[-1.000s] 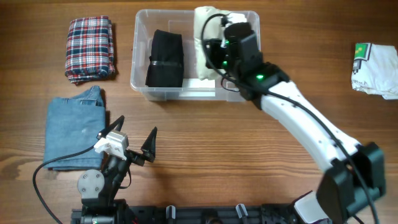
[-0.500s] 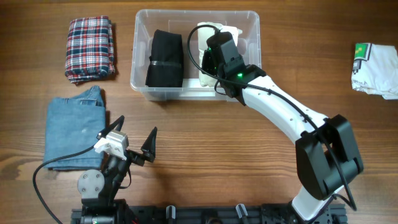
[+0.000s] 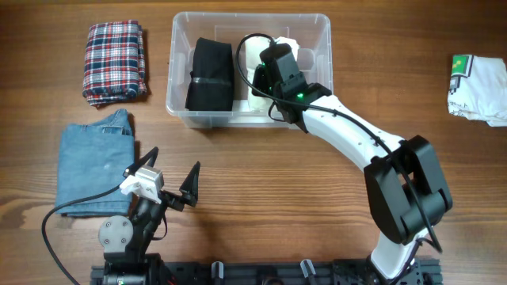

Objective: Pack container
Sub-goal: 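Place the cream cloth beside the black garment and release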

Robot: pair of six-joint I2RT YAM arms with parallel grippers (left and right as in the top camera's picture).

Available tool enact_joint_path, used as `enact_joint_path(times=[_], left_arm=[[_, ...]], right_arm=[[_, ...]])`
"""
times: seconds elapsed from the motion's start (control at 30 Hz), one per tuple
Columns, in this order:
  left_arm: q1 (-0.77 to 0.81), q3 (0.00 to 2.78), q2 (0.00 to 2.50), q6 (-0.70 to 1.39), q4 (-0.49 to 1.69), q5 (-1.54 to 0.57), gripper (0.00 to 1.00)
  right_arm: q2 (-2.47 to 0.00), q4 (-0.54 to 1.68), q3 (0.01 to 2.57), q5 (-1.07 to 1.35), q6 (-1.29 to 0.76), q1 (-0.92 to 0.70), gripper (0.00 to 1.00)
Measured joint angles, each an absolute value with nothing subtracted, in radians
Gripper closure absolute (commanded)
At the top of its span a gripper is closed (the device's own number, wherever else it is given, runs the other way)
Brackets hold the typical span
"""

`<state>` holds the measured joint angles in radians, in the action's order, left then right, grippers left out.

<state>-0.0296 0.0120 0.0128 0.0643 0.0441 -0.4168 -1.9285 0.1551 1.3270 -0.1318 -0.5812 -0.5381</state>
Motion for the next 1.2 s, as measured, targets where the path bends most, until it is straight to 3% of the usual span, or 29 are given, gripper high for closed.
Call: enact_joint_path(times=[0.63,0.83,1.07,1.2], left_arm=[[-0.03,0.012,0.013,0.064,0.044,-0.417,0.0],[-0.03,0.012,0.013,0.064,0.044,-0.417,0.0],[-0.03,0.012,0.013,0.064,0.044,-0.417,0.0],[-0.03,0.012,0.013,0.064,0.044,-0.417,0.0]], right_arm=[[-1.931,0.07,1.327,-0.039,-0.659,-0.545,0.56],[-1.931,0.06,1.327,-0.06,-0.657,-0.55,0.5],[-1.931,-0.146,1.336,0.057,-0.56,-0.55,0.63],[-1.931,-0.118,1.345,0.129,-0.51,-0.55,0.66]])
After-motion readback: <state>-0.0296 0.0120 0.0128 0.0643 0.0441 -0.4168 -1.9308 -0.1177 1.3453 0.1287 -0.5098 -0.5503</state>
